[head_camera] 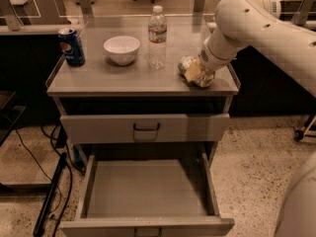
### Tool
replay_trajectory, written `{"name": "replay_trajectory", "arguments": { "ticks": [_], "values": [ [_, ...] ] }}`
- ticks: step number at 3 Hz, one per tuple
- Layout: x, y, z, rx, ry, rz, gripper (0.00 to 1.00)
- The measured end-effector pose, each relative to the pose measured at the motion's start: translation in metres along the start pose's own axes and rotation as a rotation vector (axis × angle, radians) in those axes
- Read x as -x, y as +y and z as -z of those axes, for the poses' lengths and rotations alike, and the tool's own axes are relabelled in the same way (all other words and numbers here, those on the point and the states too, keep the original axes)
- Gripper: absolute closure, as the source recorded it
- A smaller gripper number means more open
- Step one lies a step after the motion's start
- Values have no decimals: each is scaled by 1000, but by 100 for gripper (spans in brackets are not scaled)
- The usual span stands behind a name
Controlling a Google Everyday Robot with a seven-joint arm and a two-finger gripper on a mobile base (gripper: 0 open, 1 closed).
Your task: Pick 7up can from middle drawer and place on counter
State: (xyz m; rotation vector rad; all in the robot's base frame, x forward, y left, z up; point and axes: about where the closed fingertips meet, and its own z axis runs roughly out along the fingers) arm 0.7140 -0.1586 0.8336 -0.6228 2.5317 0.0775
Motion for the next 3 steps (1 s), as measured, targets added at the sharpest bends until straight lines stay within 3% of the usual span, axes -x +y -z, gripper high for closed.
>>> {"name": "replay_trajectory", "arguments": {
  "ticks": [1, 2, 3],
  "values": [
    [0, 0, 0, 0, 0, 0, 13],
    [0, 0, 0, 0, 0, 0, 0],
    [0, 0, 0, 0, 0, 0, 0]
  ]
}}
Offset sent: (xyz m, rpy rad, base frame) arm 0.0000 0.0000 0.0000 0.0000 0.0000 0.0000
